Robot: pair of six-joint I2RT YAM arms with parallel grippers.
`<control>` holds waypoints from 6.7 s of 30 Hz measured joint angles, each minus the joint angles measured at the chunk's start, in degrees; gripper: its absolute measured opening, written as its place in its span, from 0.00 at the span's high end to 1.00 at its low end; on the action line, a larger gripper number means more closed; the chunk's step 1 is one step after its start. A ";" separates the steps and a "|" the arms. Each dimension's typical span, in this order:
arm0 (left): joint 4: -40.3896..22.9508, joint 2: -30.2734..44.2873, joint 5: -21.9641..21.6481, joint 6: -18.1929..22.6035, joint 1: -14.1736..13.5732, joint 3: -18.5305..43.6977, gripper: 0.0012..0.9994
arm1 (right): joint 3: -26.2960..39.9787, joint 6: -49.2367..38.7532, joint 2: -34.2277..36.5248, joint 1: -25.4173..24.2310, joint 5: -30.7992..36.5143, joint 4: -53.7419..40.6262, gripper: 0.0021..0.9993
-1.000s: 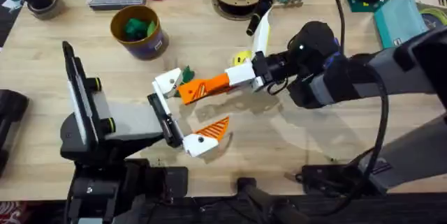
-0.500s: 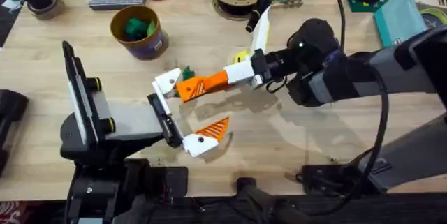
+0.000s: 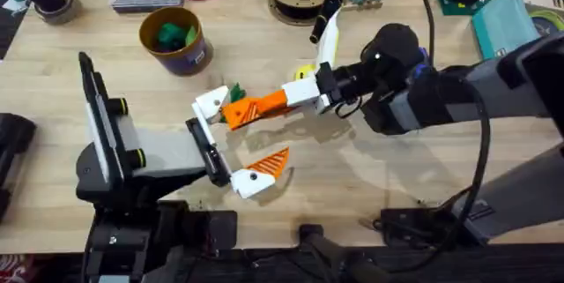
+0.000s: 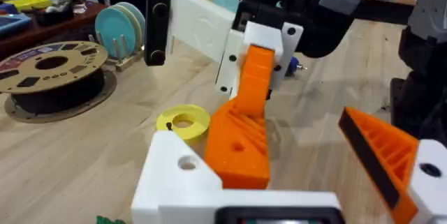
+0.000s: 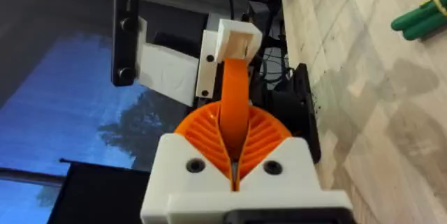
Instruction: Pick up the gripper from the table and insert it into the empty holder that is missing its gripper. Then pick up a screw, insert it into the mounting hole, and use the screwdriver to tighten it. Finally, clean up the table by picking up the vegetable and placing it into the bucket.
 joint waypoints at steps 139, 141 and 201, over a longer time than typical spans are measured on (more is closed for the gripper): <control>0.04 0.01 -0.29 0.02 0.07 0.02 0.01 | 15.13 3.07 10.12 3.04 -3.92 -3.76 0.00; 0.03 0.01 -0.22 0.02 0.07 0.02 0.01 | 15.13 3.05 10.12 3.04 -3.92 -3.73 0.00; -0.04 0.01 0.00 0.02 0.07 0.01 0.01 | 33.07 -85.38 -34.00 -22.21 47.07 -135.39 0.00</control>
